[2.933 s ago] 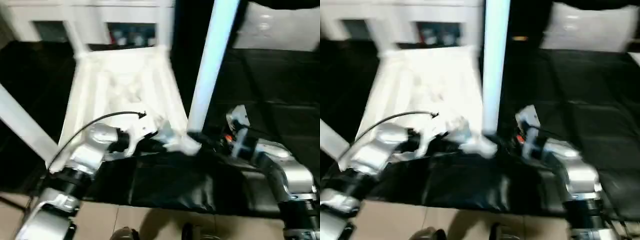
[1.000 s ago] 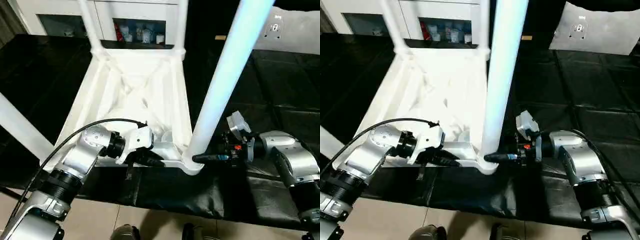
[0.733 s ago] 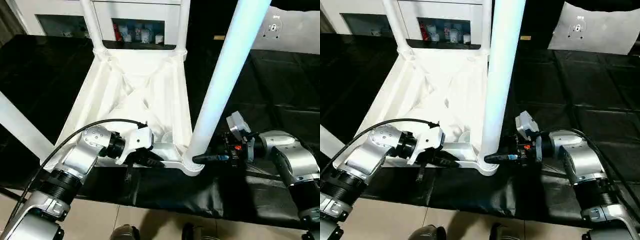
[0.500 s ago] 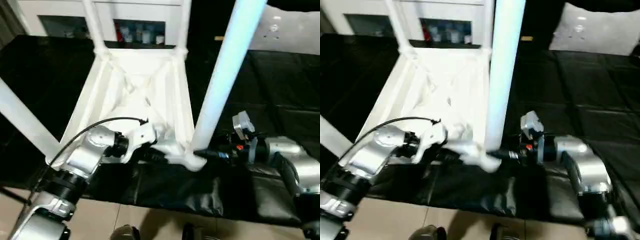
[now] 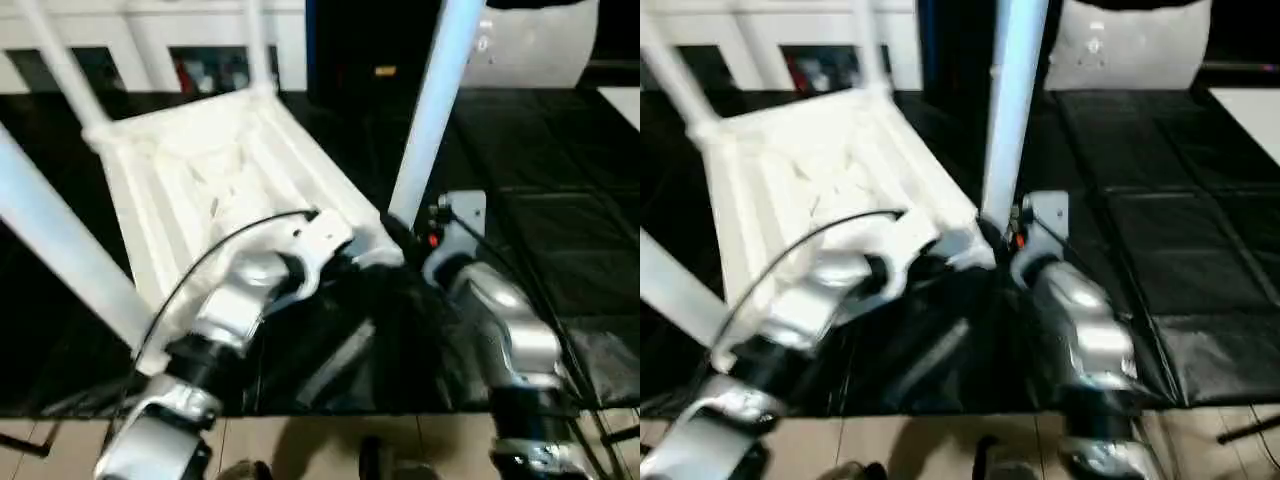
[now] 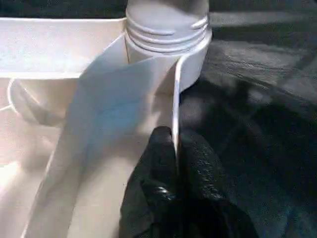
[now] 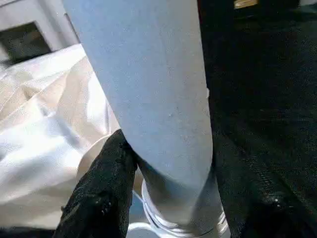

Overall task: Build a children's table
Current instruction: Rotate leg to tighten

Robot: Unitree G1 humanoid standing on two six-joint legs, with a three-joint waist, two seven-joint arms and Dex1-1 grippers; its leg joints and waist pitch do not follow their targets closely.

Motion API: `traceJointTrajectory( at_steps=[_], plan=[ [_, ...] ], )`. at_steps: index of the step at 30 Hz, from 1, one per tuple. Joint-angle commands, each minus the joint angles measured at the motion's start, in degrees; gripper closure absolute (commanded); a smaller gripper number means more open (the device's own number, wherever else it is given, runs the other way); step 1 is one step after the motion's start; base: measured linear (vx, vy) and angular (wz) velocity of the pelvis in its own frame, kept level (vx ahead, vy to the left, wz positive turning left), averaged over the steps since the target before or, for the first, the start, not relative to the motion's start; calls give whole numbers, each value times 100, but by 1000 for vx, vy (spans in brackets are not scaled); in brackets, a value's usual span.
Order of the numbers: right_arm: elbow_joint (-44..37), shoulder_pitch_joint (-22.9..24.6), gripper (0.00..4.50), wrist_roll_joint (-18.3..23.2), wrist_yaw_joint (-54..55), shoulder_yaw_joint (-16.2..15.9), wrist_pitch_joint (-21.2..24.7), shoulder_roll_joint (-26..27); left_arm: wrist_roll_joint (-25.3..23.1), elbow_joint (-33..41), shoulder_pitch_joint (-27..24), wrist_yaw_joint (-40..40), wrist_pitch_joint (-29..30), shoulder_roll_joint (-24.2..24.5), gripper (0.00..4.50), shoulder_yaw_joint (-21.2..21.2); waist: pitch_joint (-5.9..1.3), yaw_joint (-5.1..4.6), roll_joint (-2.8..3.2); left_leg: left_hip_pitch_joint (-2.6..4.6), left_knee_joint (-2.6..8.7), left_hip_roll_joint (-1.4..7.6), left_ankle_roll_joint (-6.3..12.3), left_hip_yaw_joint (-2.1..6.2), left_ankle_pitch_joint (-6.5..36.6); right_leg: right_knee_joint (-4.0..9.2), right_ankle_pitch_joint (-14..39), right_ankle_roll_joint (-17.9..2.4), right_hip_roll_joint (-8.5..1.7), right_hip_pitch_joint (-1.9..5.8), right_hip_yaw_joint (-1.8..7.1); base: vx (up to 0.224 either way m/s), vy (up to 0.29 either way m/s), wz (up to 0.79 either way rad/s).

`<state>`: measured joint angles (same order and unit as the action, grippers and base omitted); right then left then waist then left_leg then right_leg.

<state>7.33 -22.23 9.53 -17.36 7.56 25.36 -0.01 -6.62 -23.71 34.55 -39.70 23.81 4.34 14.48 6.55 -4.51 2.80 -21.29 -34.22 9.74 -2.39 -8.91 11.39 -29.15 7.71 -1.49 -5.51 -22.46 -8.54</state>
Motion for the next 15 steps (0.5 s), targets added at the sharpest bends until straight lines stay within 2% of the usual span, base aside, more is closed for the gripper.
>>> traceJointTrajectory(
  at_steps=[1, 2, 3, 4, 5, 7, 9, 11, 12, 13, 14, 15],
  plan=[
    [65, 172, 217, 485, -602, -631, 279, 397, 253, 275, 275, 74, -350, -346, 450, 95, -323, -18, -66, 53, 510, 297, 250, 208, 2322, 396, 3091, -389, -430, 214, 254, 0, 0, 0],
    [18, 209, 179, 463, -584, -605, 314, 391, 240, 299, 259, 45, -349, -305, 450, 111, -341, 2, -45, 31, 516, 308, 310, 194, 2094, 360, 2830, -509, -435, 224, 294, 0, 0, 0],
    [-32, 268, 179, 471, -622, -555, 313, 339, 247, 343, 220, -64, -352, -228, 450, 130, -352, 11, -49, 25, 513, 315, 336, 188, 1974, 336, 2685, -574, -435, 228, 309, 0, 0, 0],
    [-69, 334, 175, 462, -684, -510, 280, 242, 255, 387, 175, -182, -347, -136, 450, 140, -373, 51, -21, 32, 504, 317, 408, 164, 1781, 308, 2454, -684, -440, 233, 340, 0, 0, 0],
    [-78, 361, 175, 453, -713, -495, 254, 190, 257, 398, 157, -231, -354, -97, 450, 142, -380, 58, -31, 20, 498, 317, 441, 154, 1695, 290, 2336, -734, -437, 239, 350, 0, 0, 0],
    [-73, 444, 138, 455, -860, -415, 120, -47, 278, 436, 78, -530, -497, 93, 450, 195, -400, 100, -78, -23, 467, 290, 565, 121, 1425, 237, 2173, -864, -432, 253, 389, 0, 0, 0],
    [-75, 476, 128, 459, -1001, -403, 54, -196, 294, 450, 43, -633, -541, 174, 450, 199, -397, 136, -81, -29, 437, 263, 636, 91, 1318, 225, 2315, -878, -430, 252, 416, 0, 0, 0],
    [-128, 576, 116, 443, -1654, -512, -138, -704, 319, 448, -51, -867, -708, 393, 450, 204, -407, 206, -87, -27, 412, 256, 650, 80, 1214, 234, 2591, -780, -425, 256, 416, 8, -52, 0],
    [-167, 639, 93, 424, -2149, -604, -323, -1070, 330, 424, -113, -1034, -926, 543, 450, 215, -426, 233, -88, -29, 407, 256, 662, 82, 1129, 227, 2546, -753, -416, 282, 414, 13, -52, 0],
    [-156, 635, 88, 454, -2308, -583, -366, -1185, 352, 423, -143, -1130, -976, 600, 450, 220, -444, 262, -88, -40, 400, 269, 741, 75, 959, 190, 2317, -786, -404, 288, 429, 0, 0, 0],
    [-147, 631, 82, 479, -2447, -564, -404, -1286, 372, 422, -170, -1215, -1019, 650, 450, 225, -463, 278, -108, -44, 398, 274, 785, 74, 876, 172, 2171, -825, -392, 305, 429, 0, 0, 0],
    [-79, 577, 71, 570, -2744, -466, -499, -1508, 458, 433, -249, -1523, -1195, 788, 450, 249, -475, 292, -95, -53, 386, 283, 860, 70, 729, 132, 1912, -929, -395, 307, 437, 0, 0, 0]
  ],
)
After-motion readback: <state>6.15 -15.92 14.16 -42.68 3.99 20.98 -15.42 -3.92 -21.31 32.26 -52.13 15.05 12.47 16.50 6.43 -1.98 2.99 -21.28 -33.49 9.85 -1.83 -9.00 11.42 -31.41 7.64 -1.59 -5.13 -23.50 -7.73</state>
